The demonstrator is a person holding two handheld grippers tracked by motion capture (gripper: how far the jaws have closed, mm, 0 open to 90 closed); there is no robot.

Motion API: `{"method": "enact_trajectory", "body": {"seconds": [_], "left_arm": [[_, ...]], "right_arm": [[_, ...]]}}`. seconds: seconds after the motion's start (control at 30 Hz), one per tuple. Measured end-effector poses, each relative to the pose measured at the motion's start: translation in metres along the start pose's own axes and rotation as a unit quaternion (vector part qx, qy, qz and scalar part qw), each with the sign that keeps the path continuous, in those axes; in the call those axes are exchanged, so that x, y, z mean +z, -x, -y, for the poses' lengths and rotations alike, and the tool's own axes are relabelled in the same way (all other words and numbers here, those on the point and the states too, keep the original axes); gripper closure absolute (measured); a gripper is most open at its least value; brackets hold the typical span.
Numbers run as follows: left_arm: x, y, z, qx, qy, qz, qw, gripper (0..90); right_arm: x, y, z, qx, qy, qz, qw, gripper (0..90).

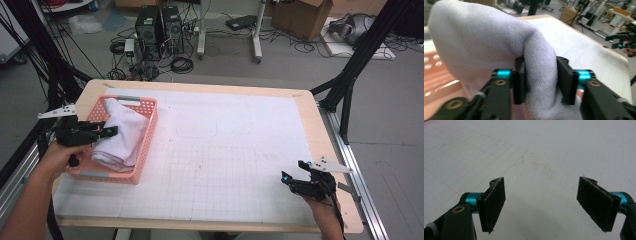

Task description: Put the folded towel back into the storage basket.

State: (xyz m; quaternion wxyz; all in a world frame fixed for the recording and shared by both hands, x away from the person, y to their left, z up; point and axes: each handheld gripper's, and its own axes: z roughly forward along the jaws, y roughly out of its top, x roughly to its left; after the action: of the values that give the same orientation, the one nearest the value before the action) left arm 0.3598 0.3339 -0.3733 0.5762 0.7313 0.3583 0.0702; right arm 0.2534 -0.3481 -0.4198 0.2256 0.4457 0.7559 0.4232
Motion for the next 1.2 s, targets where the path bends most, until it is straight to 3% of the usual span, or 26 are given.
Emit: {"method": "enact_trajectory", "body": {"seconds": [0.03,0.07,0.1,0.13,0.2,0.33,0.43,0.5,0.63,0.77,0.83,0.9,1.03,1.1,1.17,1.2], "left_arm": [[0.001,-0.001,0.0,-0.009,-0.004,-0.008,0.9999,54.4],[0.001,-0.002,0.0,-0.016,-0.009,-0.016,0.9997,46.7],[0.0,-0.003,0.0,-0.025,-0.013,-0.022,0.9994,46.7],[0.0,-0.003,0.0,-0.032,-0.016,-0.031,0.9989,40.0],[-0.003,-0.005,-0.001,-0.046,-0.015,-0.05,0.9976,37.6],[-0.015,-0.008,-0.003,-0.055,0.013,-0.086,0.9947,35.6],[-0.026,-0.008,-0.008,-0.055,0.045,-0.125,0.9895,35.6],[-0.03,-0.006,-0.01,-0.051,0.053,-0.142,0.9871,36.0],[-0.024,0.0,-0.008,-0.042,0.01,-0.161,0.986,38.3],[-0.007,-0.001,-0.001,-0.051,-0.061,-0.201,0.9764,39.3],[0.005,-0.002,0.004,-0.057,-0.102,-0.22,0.9683,38.8],[0.015,-0.004,0.005,-0.082,-0.131,-0.241,0.9581,38.2],[0.037,-0.005,0.009,-0.068,-0.188,-0.272,0.9412,37.5],[0.046,-0.006,0.012,-0.066,-0.207,-0.274,0.9367,37.2],[0.051,-0.006,0.013,-0.068,-0.203,-0.277,0.9369,36.8],[0.054,-0.006,0.014,-0.072,-0.197,-0.273,0.9388,36.8]], "right_arm": [[0.0,0.0,0.0,0.0,0.0,0.0,1.0,21.9],[0.0,0.0,0.0,0.001,0.0,0.0,1.0,21.9],[0.0,0.0,0.0,0.001,0.0,0.0,1.0,21.9],[0.0,0.0,0.0,0.002,0.0,-0.001,1.0,22.0],[0.0,0.0,0.0,-0.001,-0.001,-0.002,1.0,22.0],[0.001,-0.001,0.0,-0.001,-0.002,-0.002,1.0,22.0],[0.001,-0.001,0.0,-0.001,-0.002,-0.002,1.0,22.0],[0.0,-0.001,0.0,-0.001,-0.002,-0.002,1.0,22.0],[0.001,-0.001,-0.001,-0.002,-0.001,-0.002,1.0,22.0],[0.001,-0.002,-0.001,-0.003,-0.002,-0.004,1.0,22.0],[0.001,-0.003,-0.001,-0.003,-0.003,-0.004,1.0,22.0],[0.001,-0.002,-0.001,-0.002,-0.001,-0.003,1.0,22.0],[0.0,-0.001,-0.001,-0.002,-0.001,-0.004,1.0,22.0],[0.001,-0.001,-0.001,-0.002,-0.002,-0.004,1.0,22.0],[0.001,-0.001,-0.001,-0.003,-0.002,-0.005,1.0,22.0],[0.001,-0.002,-0.001,-0.003,-0.003,-0.005,1.0,22.0]]}}
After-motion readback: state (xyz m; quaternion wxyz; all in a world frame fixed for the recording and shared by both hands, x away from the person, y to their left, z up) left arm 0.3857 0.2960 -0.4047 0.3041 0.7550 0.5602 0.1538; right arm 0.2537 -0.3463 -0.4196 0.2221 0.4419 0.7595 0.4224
